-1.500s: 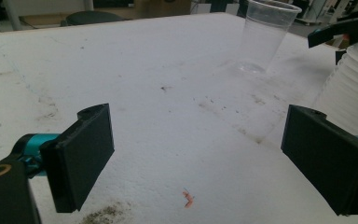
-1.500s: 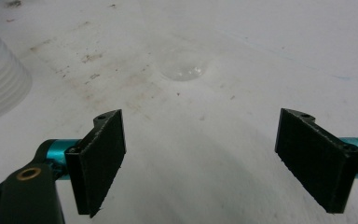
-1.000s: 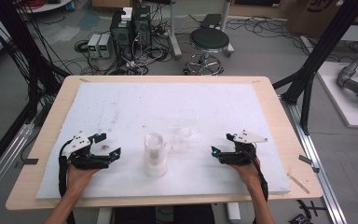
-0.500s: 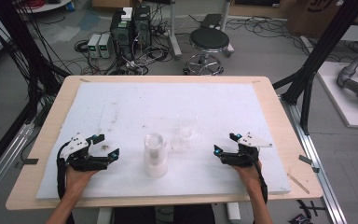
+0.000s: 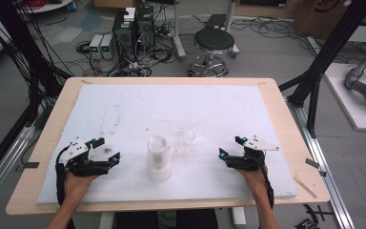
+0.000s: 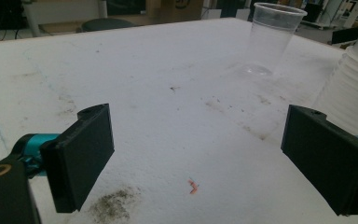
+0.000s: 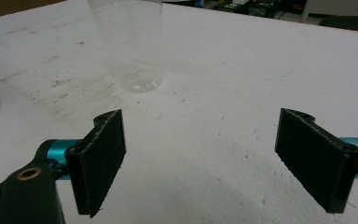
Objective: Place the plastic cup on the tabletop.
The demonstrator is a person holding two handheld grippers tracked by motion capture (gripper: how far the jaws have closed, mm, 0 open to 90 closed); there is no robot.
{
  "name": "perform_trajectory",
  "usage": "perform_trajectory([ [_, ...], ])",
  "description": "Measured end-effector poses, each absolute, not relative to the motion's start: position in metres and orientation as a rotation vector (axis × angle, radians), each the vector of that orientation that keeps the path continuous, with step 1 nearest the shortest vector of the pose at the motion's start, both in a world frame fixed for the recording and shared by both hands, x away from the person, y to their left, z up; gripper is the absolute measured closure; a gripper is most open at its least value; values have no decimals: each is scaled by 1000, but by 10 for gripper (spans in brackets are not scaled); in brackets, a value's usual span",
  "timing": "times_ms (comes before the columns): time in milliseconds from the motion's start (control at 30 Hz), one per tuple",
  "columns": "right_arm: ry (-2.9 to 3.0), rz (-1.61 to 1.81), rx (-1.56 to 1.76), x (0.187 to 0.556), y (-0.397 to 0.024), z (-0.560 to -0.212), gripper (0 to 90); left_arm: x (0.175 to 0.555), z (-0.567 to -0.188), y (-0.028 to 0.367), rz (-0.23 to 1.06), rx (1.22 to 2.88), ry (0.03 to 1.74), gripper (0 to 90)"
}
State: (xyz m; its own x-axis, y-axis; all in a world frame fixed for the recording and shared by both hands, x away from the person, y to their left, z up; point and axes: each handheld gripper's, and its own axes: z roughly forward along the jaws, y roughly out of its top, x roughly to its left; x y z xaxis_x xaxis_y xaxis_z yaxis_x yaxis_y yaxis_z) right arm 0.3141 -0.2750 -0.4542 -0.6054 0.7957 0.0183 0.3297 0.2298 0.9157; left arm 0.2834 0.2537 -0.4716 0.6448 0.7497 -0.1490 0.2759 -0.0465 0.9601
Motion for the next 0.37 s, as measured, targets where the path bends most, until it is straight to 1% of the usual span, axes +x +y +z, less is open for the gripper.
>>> perform_trajectory([
  [200, 2034, 1362, 1006, 311, -275, -454, 163, 283, -472, 259, 488, 1618, 890, 92],
  [367, 2013, 1364, 1006, 308, -276, -454, 163, 284, -472, 261, 459, 1618, 884, 101],
])
